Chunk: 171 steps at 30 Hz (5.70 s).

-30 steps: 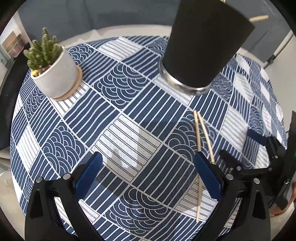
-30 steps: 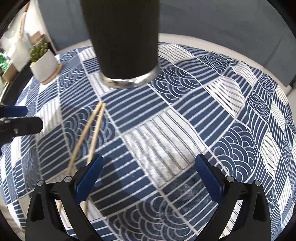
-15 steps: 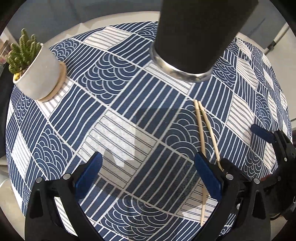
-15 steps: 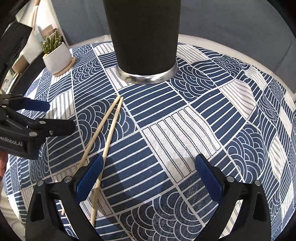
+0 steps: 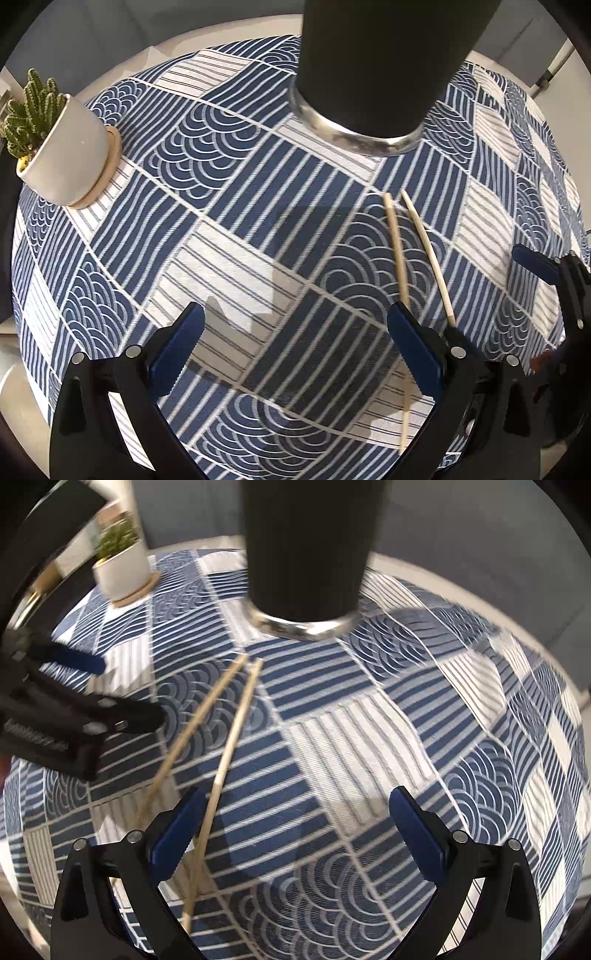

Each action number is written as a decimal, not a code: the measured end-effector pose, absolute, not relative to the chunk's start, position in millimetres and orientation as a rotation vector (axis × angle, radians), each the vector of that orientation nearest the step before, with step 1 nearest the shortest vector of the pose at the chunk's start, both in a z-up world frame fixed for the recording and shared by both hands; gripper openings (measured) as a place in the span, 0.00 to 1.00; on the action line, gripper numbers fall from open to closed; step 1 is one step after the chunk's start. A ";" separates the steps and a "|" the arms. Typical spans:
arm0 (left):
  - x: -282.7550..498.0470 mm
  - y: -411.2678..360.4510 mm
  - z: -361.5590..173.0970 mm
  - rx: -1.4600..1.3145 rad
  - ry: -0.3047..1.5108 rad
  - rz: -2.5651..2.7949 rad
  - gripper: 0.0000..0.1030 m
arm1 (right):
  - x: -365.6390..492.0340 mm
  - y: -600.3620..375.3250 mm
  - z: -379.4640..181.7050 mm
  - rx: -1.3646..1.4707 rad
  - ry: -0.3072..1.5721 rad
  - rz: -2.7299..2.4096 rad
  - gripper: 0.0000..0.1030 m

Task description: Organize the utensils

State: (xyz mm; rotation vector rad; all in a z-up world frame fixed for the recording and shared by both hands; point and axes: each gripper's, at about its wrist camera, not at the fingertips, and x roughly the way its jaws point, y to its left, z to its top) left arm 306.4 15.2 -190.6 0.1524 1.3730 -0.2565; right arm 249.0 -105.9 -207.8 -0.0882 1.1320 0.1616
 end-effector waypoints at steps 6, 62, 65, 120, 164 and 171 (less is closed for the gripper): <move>304.3 -9.0 -199.1 0.203 1.395 -0.264 0.95 | 245.6 -119.5 -208.6 -0.114 1.103 0.223 0.93; 209.8 61.2 -48.1 0.061 1.153 -0.202 0.05 | 192.7 -238.6 -26.8 0.246 0.854 0.203 0.05; 225.7 60.0 -23.4 0.033 1.111 -0.227 0.05 | 202.8 -236.0 -2.6 0.207 0.805 0.209 0.05; 429.5 -6.6 -27.2 -0.091 0.602 -0.600 0.05 | 430.8 -133.8 -60.7 0.311 0.579 0.552 0.05; 219.7 25.2 13.2 -0.010 0.653 -0.231 0.94 | 154.8 -193.2 -60.4 -0.031 0.756 0.118 0.88; 167.3 21.2 23.3 0.038 0.640 -0.169 0.94 | 104.1 -206.8 -27.5 0.058 0.664 0.083 0.89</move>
